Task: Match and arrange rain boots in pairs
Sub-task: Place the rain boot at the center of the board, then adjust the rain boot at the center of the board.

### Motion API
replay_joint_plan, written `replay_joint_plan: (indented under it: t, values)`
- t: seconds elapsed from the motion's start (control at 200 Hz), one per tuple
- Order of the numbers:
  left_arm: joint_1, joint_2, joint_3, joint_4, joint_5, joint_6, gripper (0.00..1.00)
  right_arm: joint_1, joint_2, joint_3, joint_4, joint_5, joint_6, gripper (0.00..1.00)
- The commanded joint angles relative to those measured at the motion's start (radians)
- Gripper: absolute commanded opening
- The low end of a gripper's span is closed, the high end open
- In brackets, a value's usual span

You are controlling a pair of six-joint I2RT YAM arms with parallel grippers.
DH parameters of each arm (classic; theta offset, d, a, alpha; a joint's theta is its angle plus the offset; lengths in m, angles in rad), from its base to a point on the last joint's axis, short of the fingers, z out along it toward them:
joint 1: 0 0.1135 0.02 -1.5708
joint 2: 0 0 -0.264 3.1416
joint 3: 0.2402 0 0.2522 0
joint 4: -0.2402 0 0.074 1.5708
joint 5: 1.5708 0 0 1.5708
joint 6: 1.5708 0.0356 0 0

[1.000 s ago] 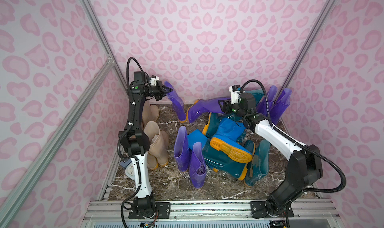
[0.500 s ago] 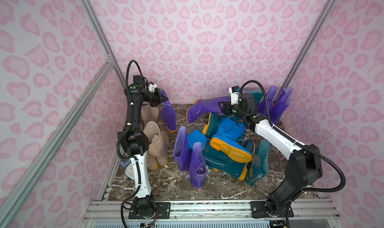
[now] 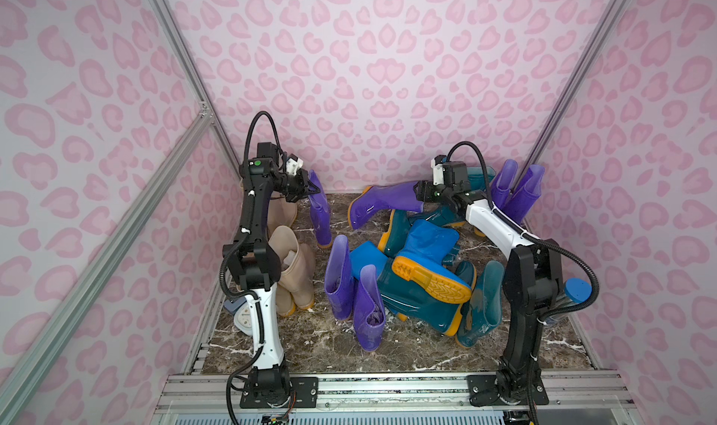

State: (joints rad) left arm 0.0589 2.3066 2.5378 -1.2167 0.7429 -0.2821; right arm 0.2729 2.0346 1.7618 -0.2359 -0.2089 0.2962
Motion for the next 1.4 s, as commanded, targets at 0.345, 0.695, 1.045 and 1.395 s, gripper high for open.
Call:
replay_joint_plan:
  t: [0.345,0.695,1.045,1.395]
  values:
    - [-0.019,-0.130,-0.025,-0.015,0.035,-0.017,0.57,0.020,0.037,-0.106,0.075,0.086,0.187,0.77]
    - [-0.103,-0.393,-0.221,0.261,0.058,-0.146,0.61,-0.001,0.087,-0.112,0.157,-0.064,0.259,0.72]
    - [-0.136,-0.519,-0.373,0.366,0.046,-0.212,0.59,0.009,0.119,-0.020,0.184,-0.198,0.265,0.00]
    - [-0.202,-0.515,-0.367,0.347,0.032,-0.198,0.55,0.073,0.040,0.011,0.223,-0.213,0.265,0.00]
